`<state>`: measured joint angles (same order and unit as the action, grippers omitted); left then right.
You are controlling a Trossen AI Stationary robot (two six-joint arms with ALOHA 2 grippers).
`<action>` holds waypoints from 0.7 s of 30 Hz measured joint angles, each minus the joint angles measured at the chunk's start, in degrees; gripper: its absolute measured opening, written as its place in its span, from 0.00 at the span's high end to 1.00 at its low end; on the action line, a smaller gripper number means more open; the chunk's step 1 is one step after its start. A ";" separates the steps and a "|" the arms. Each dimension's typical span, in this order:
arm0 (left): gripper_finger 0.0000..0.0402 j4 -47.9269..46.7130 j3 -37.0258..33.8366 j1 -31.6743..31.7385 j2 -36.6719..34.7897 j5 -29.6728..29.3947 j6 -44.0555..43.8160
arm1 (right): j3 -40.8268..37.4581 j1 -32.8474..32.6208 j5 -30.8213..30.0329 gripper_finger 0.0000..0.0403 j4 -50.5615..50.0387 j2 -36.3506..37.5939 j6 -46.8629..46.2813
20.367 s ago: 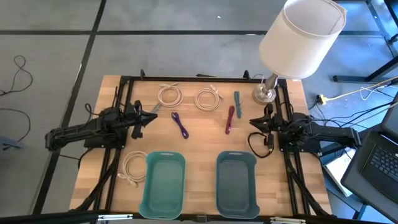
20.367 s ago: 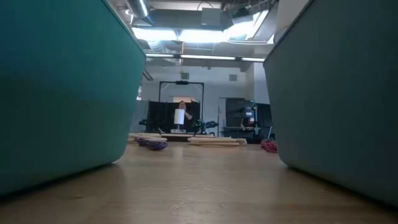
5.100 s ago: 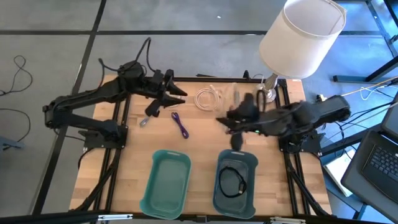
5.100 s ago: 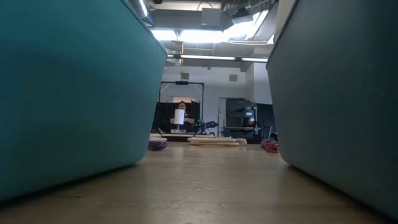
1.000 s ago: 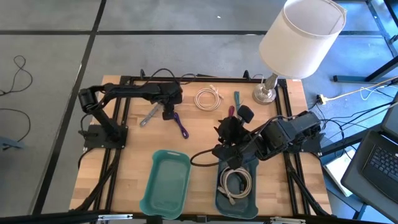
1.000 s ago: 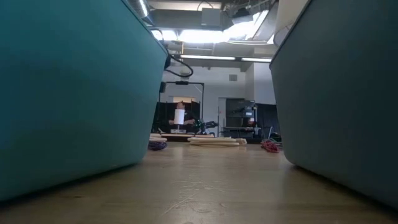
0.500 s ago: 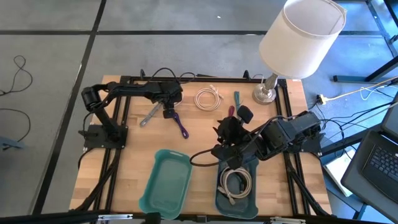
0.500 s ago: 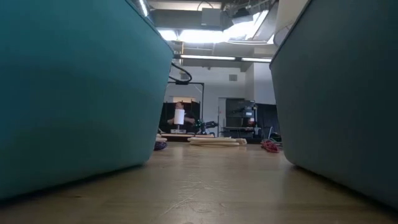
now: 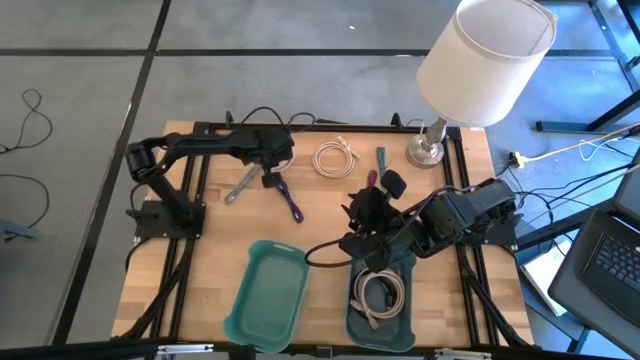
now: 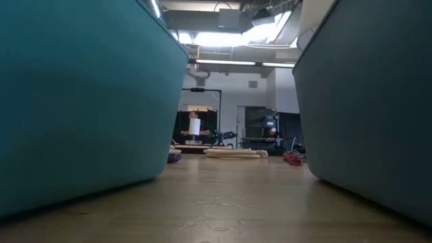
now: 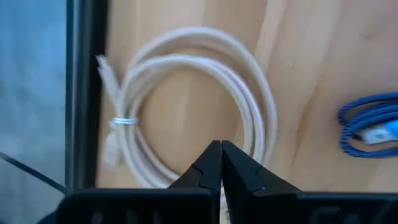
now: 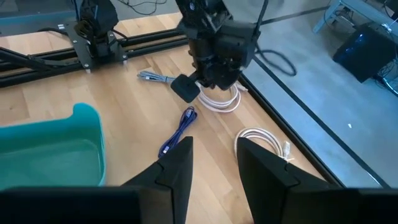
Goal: Pick and place USB-C Cables
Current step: Put the left brown HDMI cable into the blue bin, then adjust the green bin
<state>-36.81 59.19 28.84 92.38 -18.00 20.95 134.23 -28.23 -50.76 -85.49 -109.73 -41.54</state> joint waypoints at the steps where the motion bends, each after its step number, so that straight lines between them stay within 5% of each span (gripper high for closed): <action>1: 1.00 -1.50 1.09 -0.32 -1.01 0.35 -0.23 | 0.00 0.00 0.00 0.68 0.00 0.00 0.00; 7: 1.00 -6.27 7.36 2.20 -7.64 9.16 -1.31 | 0.00 0.00 -0.02 0.68 -0.02 0.00 0.44; 14: 0.99 -5.99 15.31 19.83 -4.74 38.30 -25.83 | 0.02 0.66 -0.06 0.68 1.08 0.00 1.53; 21: 0.97 -5.58 18.27 21.81 3.98 43.23 -33.19 | 0.02 1.07 1.42 0.68 4.14 0.00 3.02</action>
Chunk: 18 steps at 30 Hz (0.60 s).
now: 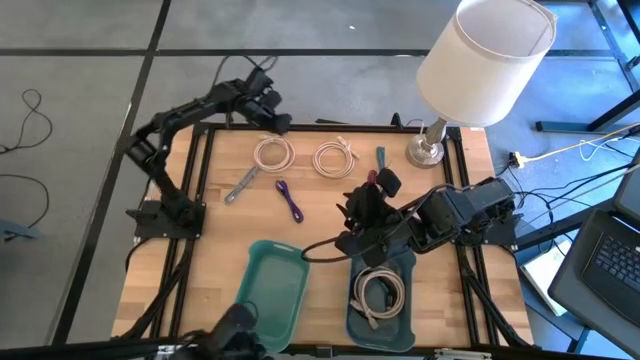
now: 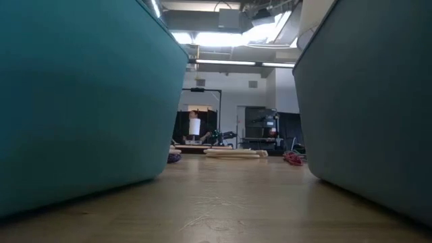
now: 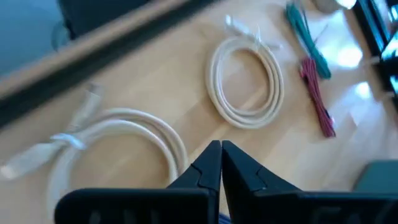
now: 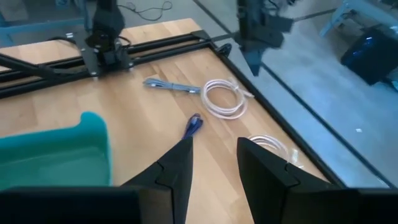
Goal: Pick and place USB-C Cables
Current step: Adjust the green bin
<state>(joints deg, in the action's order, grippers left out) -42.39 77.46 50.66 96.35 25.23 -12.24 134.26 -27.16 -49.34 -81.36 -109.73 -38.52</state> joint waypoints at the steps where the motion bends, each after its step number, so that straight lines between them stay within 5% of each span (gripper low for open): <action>1: 0.95 -0.07 0.71 -0.80 1.22 0.00 0.06 | 0.00 0.00 0.37 0.68 0.00 0.00 0.00; 5: 0.84 -2.94 4.84 -3.75 4.84 -1.46 2.02 | 0.00 -0.02 3.05 0.68 0.18 0.00 -0.02; 12: 0.60 -23.96 20.31 -5.69 10.99 -17.05 -0.18 | 0.00 -0.07 5.87 0.68 0.17 0.00 0.04; 18: 0.47 -26.35 25.07 -6.07 14.75 -17.66 -8.20 | 0.00 -0.02 5.45 0.68 0.17 0.00 1.51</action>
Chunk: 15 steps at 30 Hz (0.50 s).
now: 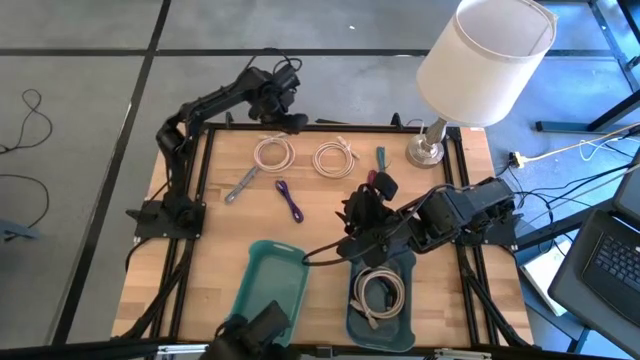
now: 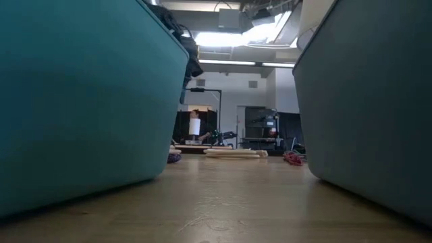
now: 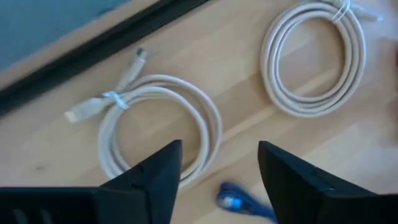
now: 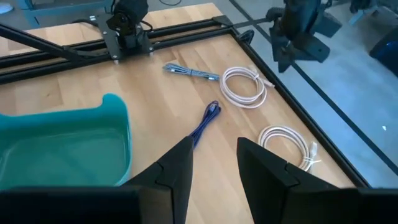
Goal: Pick and place USB-C Cables
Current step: Adjust the green bin
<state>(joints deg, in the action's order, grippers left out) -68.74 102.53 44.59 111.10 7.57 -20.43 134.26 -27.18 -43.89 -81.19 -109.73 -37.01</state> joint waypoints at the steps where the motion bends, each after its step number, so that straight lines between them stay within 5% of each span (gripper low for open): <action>1: 0.46 -0.09 0.01 -0.06 0.70 0.05 -1.01 | 0.00 0.00 0.02 0.68 0.00 0.00 0.00; 9: 0.43 -2.19 0.01 -1.27 6.89 0.16 -5.21 | 0.00 -1.62 0.04 0.68 -0.47 0.00 -0.02; 15: 0.43 -3.44 0.01 -1.82 7.83 5.81 -6.00 | 0.00 -2.88 0.01 0.68 -1.87 0.00 0.15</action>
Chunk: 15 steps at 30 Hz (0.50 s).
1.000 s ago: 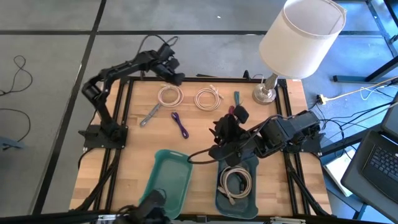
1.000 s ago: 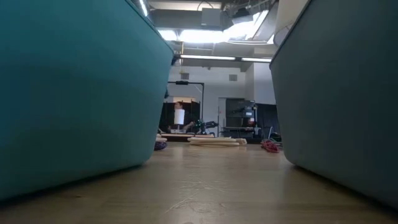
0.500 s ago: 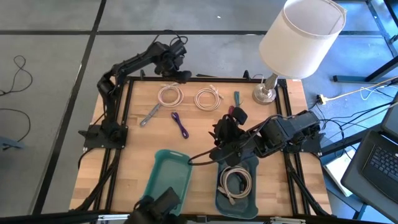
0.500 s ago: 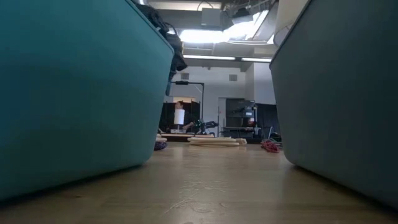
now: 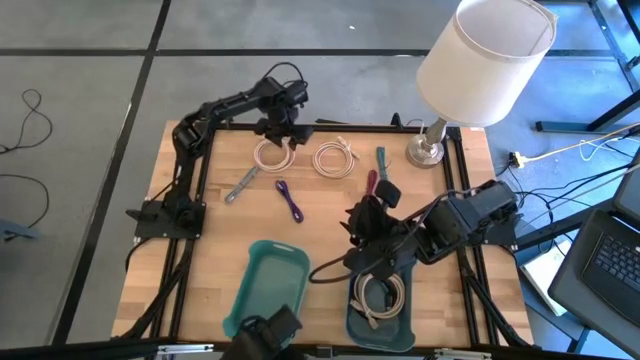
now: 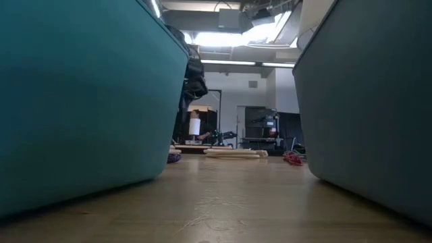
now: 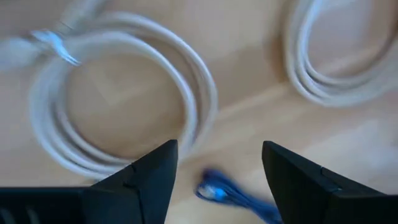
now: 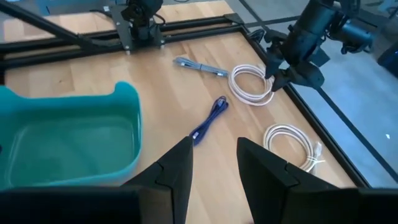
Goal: Pick and place USB-C Cables
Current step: Adjust the green bin
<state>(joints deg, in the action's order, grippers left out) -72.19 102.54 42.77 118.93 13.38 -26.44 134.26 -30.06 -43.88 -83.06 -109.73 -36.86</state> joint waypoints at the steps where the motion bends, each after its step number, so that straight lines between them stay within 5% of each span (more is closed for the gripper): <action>1: 0.43 -0.83 0.00 -0.18 -0.15 0.45 0.00 | 0.00 -0.14 0.01 0.68 -0.51 0.00 -0.02; 12: 0.43 -6.95 -0.02 -9.20 -8.43 -2.62 4.15 | 0.00 -0.22 -1.55 0.68 -3.99 0.00 -0.42; 15: 0.43 -7.45 -0.04 -13.58 -13.86 -9.62 6.88 | 0.00 -0.14 -1.54 0.69 -4.75 0.00 -2.02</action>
<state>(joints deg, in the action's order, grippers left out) -79.63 102.50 29.19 105.08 3.76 -19.55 134.26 -30.20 -45.41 -87.81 -109.73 -38.89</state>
